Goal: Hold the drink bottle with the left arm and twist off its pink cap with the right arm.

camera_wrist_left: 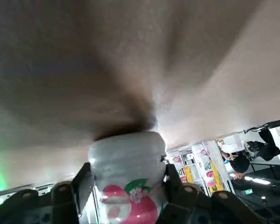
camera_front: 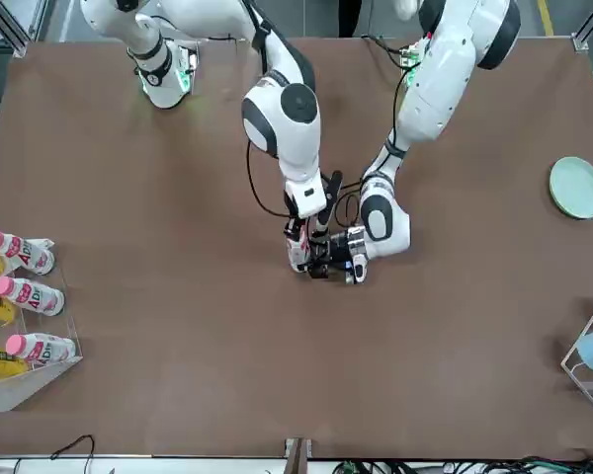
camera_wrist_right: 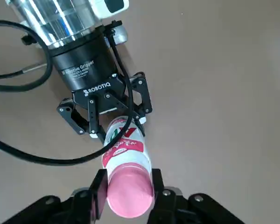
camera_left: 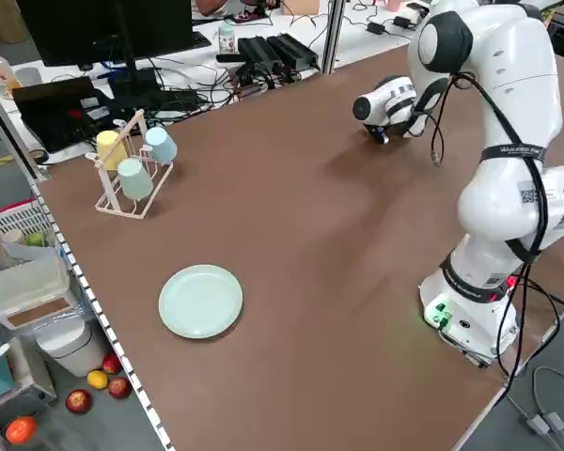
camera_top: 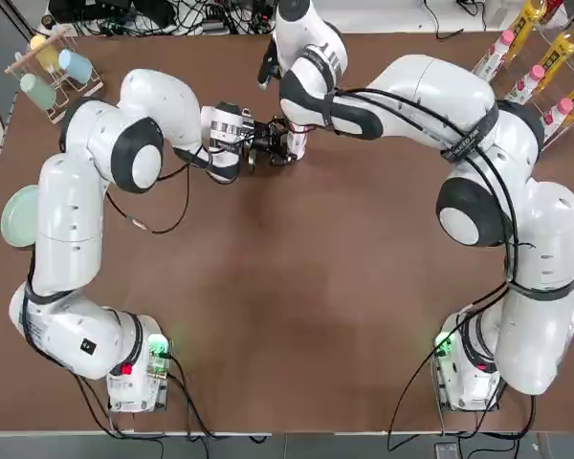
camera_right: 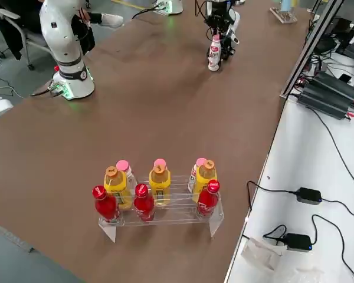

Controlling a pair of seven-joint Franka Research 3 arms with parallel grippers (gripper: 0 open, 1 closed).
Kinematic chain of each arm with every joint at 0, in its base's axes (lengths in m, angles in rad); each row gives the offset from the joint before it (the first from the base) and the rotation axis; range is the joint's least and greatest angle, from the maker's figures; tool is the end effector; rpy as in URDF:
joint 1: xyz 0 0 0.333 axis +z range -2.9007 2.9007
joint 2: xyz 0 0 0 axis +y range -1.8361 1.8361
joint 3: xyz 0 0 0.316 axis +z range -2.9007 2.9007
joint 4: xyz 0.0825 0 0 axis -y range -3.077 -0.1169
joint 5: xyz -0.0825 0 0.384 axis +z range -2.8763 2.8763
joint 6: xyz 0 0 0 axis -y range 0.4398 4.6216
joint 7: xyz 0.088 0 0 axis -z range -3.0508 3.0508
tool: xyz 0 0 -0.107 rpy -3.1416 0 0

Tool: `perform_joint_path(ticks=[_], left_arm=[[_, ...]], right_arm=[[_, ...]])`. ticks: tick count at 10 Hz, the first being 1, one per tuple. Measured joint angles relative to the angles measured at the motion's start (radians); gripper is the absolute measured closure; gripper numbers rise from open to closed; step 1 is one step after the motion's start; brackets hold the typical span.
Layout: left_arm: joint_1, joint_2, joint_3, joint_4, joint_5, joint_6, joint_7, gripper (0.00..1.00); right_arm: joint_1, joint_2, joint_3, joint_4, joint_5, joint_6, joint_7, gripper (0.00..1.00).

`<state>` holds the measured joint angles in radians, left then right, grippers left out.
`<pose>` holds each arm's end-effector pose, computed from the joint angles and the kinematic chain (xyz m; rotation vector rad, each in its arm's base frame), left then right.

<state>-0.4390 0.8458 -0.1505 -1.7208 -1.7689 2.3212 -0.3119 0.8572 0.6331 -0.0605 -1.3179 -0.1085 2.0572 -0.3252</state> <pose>0.5334 -0.3712 0.0973 1.6456 1.2771 -0.7929 0.5138 0.5320 0.3771 2.5165 1.6871 0.2053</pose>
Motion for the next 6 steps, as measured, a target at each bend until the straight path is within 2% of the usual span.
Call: perform_joint_path(ticks=[3,6], left_arm=[[0.001,0.001,0.0,0.001,-0.002,0.001,-0.003,0.33],[0.001,0.001,-0.001,0.001,-0.002,0.001,-0.001,0.33]], right_arm=[[0.0,-0.003,0.0,0.005,0.0,0.002,-0.069,0.57],[-0.005,-0.042,-0.007,0.019,-0.001,0.0,-0.164,0.57]])
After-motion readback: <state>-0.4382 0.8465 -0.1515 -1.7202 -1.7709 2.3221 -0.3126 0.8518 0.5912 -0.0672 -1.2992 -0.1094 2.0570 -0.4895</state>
